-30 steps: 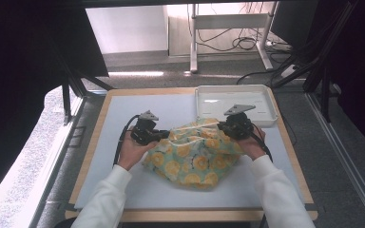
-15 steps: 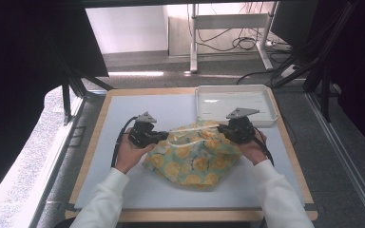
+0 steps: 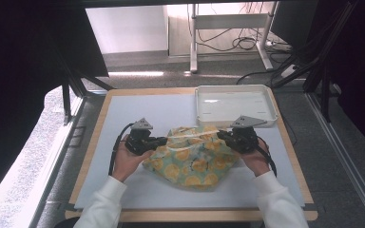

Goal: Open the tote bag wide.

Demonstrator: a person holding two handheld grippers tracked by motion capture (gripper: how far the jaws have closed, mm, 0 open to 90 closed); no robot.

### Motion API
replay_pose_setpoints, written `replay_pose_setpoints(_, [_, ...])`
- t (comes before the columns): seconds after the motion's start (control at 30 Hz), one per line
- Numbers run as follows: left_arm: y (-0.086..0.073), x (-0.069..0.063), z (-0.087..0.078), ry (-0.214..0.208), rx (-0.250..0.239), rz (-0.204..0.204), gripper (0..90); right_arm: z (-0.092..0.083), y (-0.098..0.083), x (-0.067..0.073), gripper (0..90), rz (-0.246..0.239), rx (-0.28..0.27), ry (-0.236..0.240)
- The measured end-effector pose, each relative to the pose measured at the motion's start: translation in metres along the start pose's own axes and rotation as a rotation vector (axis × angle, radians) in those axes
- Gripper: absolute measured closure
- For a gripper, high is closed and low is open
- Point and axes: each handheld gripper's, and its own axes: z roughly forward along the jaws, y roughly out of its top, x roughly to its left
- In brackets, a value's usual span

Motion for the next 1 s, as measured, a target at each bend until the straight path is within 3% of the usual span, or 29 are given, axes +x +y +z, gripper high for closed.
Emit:
replay_pose_setpoints(0.3, [-0.007,-0.011,-0.001,-0.010,-0.004,0.011,89.6,-0.008,-0.008,0.003,88.1,0.027,-0.010,0.015])
replay_pose_setpoints(0.4, [-0.010,-0.014,-0.004,-0.023,-0.029,-0.003,89.6,-0.015,-0.011,0.005,88.1,0.033,-0.021,0.018])
replay_pose_setpoints(0.63, [-0.017,-0.021,-0.006,-0.035,-0.033,-0.004,89.6,-0.022,-0.019,0.010,88.1,0.044,-0.024,0.030])
replay_pose_setpoints(1.0, [-0.020,-0.027,-0.012,-0.040,-0.047,0.011,89.6,-0.030,-0.023,0.017,88.1,0.035,-0.027,0.027])
